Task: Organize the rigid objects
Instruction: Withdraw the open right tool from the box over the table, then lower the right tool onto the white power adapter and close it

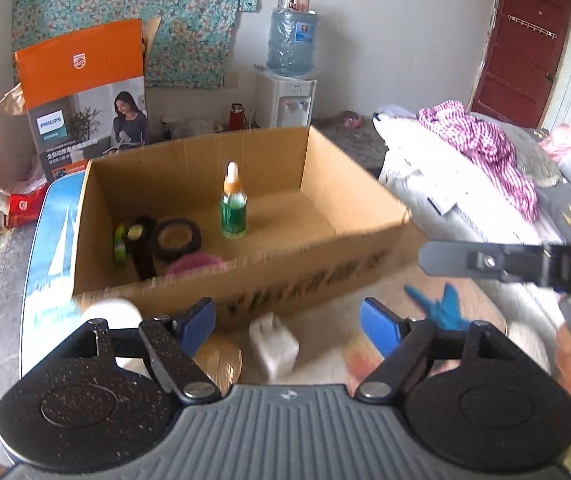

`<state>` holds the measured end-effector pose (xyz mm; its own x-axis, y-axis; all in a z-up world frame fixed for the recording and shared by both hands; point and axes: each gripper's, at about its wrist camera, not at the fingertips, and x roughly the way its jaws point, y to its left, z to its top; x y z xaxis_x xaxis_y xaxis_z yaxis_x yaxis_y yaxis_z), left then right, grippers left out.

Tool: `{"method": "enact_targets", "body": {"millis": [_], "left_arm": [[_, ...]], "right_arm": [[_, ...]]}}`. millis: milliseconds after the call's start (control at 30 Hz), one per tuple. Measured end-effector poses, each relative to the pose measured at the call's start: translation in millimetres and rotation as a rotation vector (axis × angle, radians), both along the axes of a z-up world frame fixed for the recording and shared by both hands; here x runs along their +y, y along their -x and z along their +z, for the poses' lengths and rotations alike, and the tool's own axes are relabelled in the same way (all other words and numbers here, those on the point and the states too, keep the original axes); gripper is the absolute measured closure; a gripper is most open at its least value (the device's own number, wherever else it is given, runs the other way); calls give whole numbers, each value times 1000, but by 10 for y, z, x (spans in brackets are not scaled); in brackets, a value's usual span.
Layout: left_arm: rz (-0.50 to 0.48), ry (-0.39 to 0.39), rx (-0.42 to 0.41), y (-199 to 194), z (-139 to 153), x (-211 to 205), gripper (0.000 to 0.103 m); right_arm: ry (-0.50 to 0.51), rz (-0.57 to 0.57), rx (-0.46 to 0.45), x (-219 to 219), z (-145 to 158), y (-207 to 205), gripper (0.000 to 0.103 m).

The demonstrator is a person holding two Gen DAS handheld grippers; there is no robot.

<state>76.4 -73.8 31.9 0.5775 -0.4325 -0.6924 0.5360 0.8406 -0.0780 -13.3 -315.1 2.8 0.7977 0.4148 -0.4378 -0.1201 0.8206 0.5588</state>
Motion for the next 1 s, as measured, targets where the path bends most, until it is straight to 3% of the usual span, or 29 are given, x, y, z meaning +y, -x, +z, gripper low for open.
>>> {"method": "enact_targets", "body": {"millis": [67, 300, 600, 767, 1000], "left_arm": [[-1, -4, -6, 118, -120, 40, 17], [2, -6, 52, 311, -615, -45, 19], [1, -85, -22, 281, -1014, -224, 36], [25, -106, -65, 153, -1139, -250, 45], [25, -107, -82, 46, -1240, -329, 47]], "right_arm": [[-13, -2, 22, 42, -99, 14, 31], [-26, 5, 109, 165, -416, -149, 31], [26, 76, 157, 475, -564, -515, 33], [-4, 108, 201, 540, -703, -828, 50], [-17, 157, 253, 668, -881, -1148, 60]]}}
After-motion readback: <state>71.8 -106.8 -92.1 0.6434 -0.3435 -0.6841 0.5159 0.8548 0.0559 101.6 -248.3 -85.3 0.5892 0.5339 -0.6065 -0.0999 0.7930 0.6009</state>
